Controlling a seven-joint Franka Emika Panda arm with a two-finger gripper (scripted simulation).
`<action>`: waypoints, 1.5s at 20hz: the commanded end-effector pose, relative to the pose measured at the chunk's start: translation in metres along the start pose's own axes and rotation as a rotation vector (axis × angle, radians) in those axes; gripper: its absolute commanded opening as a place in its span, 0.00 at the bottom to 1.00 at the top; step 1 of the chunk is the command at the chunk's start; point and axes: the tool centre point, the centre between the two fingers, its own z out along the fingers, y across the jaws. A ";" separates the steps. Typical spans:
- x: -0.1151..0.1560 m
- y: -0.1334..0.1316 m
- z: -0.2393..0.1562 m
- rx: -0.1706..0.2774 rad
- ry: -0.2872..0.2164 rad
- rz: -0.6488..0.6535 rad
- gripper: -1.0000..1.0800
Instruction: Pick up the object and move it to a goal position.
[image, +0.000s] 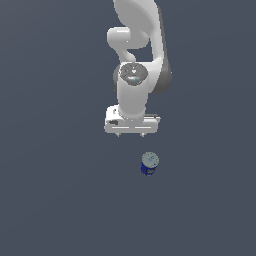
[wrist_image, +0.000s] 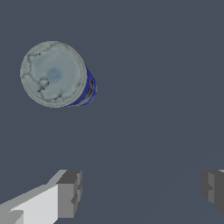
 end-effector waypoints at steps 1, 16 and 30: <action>0.001 -0.001 0.000 0.000 0.001 0.005 0.96; 0.046 -0.039 0.012 0.006 0.029 0.166 0.96; 0.084 -0.081 0.027 0.020 0.056 0.325 0.96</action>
